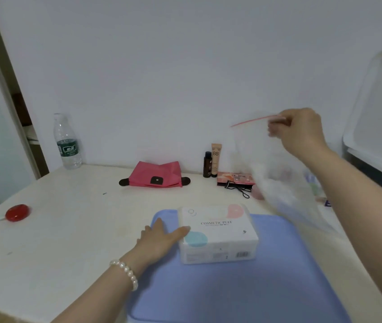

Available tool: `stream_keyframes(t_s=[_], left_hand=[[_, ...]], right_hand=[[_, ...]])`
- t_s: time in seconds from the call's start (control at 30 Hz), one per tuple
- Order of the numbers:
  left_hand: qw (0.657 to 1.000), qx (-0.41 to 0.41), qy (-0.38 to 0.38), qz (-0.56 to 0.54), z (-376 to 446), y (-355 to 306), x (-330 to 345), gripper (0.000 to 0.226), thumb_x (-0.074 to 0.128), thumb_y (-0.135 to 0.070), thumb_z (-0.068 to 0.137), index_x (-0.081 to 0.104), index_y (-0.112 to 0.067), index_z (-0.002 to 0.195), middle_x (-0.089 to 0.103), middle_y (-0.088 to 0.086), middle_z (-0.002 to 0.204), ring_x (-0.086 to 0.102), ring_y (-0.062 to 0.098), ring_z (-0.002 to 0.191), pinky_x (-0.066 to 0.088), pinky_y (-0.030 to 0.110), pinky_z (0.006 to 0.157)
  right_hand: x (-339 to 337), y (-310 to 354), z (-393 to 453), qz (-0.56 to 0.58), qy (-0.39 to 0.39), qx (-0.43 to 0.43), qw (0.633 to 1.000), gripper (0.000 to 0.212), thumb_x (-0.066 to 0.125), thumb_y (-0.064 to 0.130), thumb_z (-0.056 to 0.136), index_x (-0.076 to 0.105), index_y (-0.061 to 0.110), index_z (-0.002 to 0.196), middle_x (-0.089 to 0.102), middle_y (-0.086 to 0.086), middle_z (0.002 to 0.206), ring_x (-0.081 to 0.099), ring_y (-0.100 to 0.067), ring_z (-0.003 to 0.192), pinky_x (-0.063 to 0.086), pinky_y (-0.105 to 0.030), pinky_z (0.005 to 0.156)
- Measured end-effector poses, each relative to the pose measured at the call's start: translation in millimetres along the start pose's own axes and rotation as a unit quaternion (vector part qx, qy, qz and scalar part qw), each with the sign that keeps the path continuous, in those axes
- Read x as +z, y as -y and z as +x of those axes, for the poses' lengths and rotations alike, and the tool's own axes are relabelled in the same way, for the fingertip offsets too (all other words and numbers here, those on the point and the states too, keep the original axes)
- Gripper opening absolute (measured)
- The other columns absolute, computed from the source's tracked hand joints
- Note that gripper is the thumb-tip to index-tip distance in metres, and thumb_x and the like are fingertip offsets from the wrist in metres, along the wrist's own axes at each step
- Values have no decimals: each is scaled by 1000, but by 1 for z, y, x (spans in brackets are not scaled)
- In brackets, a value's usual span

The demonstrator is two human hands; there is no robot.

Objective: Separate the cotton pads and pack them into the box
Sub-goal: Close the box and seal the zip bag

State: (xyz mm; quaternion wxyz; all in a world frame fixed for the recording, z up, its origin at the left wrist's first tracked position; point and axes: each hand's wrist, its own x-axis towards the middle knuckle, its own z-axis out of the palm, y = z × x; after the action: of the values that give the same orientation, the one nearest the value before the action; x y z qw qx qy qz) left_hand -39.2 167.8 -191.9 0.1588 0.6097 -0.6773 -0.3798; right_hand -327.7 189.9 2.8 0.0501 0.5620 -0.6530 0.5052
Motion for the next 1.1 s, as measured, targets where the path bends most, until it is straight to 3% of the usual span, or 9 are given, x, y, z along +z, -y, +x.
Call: stream_keyframes(t_s=[0.13, 0.23, 0.33, 0.43, 0.53, 0.77, 0.83, 0.97, 1.1], left_hand=[[990, 85, -97, -62, -2, -28, -25, 108, 59, -69, 72, 3, -21, 151, 1, 2, 159, -5, 21, 146, 2, 46, 118], [949, 202, -156, -184, -2, -64, -60, 94, 69, -61, 69, 24, -30, 145, 29, -13, 149, 24, 11, 140, 26, 32, 111], [911, 289, -159, -247, -1, -92, -87, 77, 82, -21, 69, 42, -22, 136, 46, -11, 136, 42, 5, 126, 36, 24, 102], [885, 335, -117, -301, -2, -111, -101, 29, 76, 7, 68, 66, -8, 91, 74, -2, 85, 68, 6, 82, 52, 19, 74], [885, 332, -108, -308, 1, -120, -107, 11, 70, 7, 75, 66, -3, 78, 72, -6, 65, 67, 3, 64, 52, 14, 64], [843, 331, -144, -399, 12, -156, -123, 15, 61, -20, 90, 63, -6, 87, 70, 10, 85, 68, 14, 68, 55, 23, 69], [868, 312, -134, -363, 22, -158, -119, 27, 68, -32, 82, 63, -15, 103, 69, 5, 103, 66, 11, 83, 52, 23, 78], [924, 261, 11, -279, 37, -125, -85, 52, 75, 2, 72, 57, -13, 118, 66, -1, 108, 62, 6, 94, 52, 18, 82], [929, 224, -19, -293, 44, -97, -63, 3, 71, -3, 79, 70, -4, 82, 70, 1, 73, 61, 7, 66, 48, 22, 68]], right_hand=[[-9, 24, 14, 242, 121, 14, 963, 14, 66, -7, 79, 66, -5, 93, 71, 6, 60, 69, -8, 62, 58, -23, 72], [-9, 31, 8, 299, 186, 18, 936, 17, 65, -9, 78, 67, -4, 93, 74, -4, 74, 72, -18, 76, 57, -24, 73], [-3, 26, -4, 298, 255, 44, 919, 16, 63, -12, 75, 69, 1, 83, 74, -10, 76, 72, -24, 78, 57, -27, 76], [1, 14, -11, 316, 258, 68, 911, 16, 62, -15, 74, 63, 0, 78, 72, -12, 72, 72, -27, 74, 58, -30, 74], [1, 3, -11, 324, 233, 91, 912, 11, 63, -13, 74, 61, -3, 79, 72, -13, 73, 72, -27, 73, 59, -30, 73], [10, 8, -2, 383, 128, 104, 909, 12, 58, 9, 89, 59, 5, 78, 72, -9, 68, 71, -24, 66, 59, -31, 69], [17, 14, 2, 452, 119, 132, 874, 17, 52, 14, 94, 53, 7, 79, 71, -10, 67, 71, -26, 64, 60, -34, 67], [28, 16, 2, 538, 115, 181, 815, 22, 47, 17, 97, 48, 9, 77, 69, -12, 62, 69, -25, 56, 59, -34, 58], [37, 8, 3, 496, 85, 213, 838, 19, 46, 19, 98, 46, 9, 82, 68, -12, 58, 68, -25, 52, 58, -34, 53]])
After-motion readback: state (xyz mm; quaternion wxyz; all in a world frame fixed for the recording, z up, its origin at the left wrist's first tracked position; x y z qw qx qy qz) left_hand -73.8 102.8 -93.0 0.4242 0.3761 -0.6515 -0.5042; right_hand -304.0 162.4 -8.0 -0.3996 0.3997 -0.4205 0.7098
